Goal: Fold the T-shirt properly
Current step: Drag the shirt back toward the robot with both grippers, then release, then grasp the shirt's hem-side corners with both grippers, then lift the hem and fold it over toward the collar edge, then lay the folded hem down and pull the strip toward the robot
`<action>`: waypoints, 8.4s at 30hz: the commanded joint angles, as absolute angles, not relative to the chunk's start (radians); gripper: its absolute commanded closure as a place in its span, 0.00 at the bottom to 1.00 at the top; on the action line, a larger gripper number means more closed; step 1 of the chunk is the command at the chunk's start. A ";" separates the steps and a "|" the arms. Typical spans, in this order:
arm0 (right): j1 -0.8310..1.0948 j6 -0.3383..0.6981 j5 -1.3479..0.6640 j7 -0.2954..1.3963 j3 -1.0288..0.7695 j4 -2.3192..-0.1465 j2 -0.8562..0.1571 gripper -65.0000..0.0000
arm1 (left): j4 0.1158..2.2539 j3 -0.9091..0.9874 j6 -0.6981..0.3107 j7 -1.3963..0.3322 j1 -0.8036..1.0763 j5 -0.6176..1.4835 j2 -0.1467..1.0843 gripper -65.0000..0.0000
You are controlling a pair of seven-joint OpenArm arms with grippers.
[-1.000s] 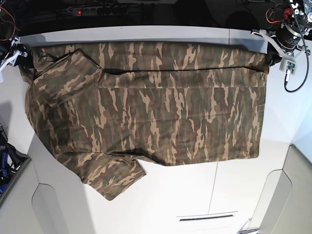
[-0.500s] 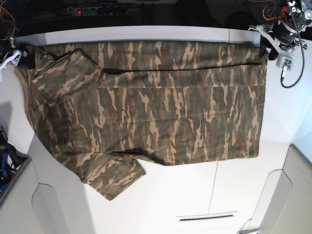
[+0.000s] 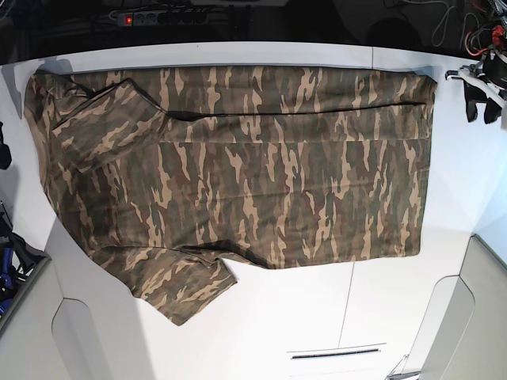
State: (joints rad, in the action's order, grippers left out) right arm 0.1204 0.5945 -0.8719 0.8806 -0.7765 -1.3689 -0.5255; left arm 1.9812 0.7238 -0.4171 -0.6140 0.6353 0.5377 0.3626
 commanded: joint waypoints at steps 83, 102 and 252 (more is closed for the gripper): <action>-0.474 0.577 -0.354 0.265 -0.371 -0.611 -0.283 1.00 | 0.759 0.176 -0.430 -0.321 -0.465 0.420 0.389 1.00; -0.470 0.591 -0.435 0.533 -0.371 -0.784 -0.323 1.00 | 0.815 0.176 -0.650 -0.459 -0.467 0.520 0.453 1.00; 0.255 0.609 -0.927 0.984 -0.504 -1.624 -0.343 1.00 | 1.858 0.328 -0.588 -0.735 0.375 0.508 0.648 1.00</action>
